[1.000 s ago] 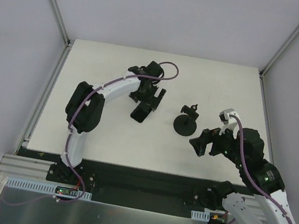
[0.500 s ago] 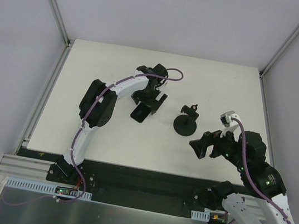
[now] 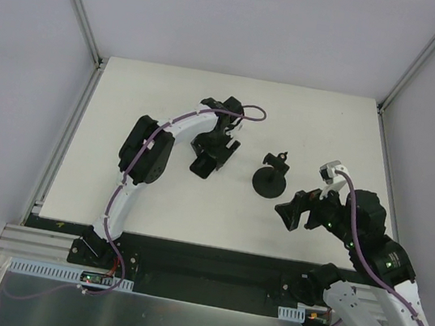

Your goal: Place the phone on the phone stand

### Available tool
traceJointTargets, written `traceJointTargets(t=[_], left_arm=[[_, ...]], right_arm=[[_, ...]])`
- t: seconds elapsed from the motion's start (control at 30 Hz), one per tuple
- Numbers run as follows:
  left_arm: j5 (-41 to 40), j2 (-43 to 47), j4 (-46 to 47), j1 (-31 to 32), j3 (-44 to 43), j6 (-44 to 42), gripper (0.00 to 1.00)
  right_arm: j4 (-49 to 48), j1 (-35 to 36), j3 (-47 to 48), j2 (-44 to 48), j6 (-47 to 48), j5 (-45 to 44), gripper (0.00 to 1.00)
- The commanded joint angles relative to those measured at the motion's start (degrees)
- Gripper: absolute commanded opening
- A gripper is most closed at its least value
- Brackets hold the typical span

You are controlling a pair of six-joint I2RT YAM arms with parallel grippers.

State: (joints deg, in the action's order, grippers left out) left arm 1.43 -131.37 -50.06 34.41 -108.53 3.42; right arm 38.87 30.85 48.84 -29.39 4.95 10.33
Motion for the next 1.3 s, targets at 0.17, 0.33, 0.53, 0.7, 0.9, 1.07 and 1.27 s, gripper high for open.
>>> traceJointTargets(t=[0.17, 0.33, 0.53, 0.7, 0.9, 1.07, 1.27], left_arm=[[0.1, -1.7, -2.2, -0.1, 1.6, -0.7, 0.55], [1.1, -1.8, -2.1, 0.3, 1.8, -1.8, 0.26], [-0.8, 0.1, -1.3, 1.2, 3.0, -1.4, 0.0], [-3.2, 3.3, 0.2, 2.0, 3.9, 0.0, 0.0], [-2.4, 7.1, 1.6, 2.0, 5.2, 1.8, 0.0], [-2.0, 10.7, 3.2, 2.0, 6.4, 2.4, 0.0], [-2.9, 16.0, 5.1, 1.9, 8.3, 3.3, 0.0]], right_arm=[[-0.8, 0.1, -0.7, -1.5, -1.7, -0.7, 0.96], [0.4, 0.1, -0.1, -2.3, -3.3, -3.3, 0.96], [0.6, 0.1, -0.1, -4.0, -6.5, -3.0, 0.96], [0.3, 0.2, 0.0, -4.5, -8.3, -3.0, 0.96], [0.3, 0.1, 0.6, -5.3, -9.6, -3.6, 0.96], [-0.3, 0.2, 1.3, -6.5, -10.6, -4.0, 0.96], [-0.5, 0.1, 3.0, -8.1, -10.9, -5.1, 0.96]])
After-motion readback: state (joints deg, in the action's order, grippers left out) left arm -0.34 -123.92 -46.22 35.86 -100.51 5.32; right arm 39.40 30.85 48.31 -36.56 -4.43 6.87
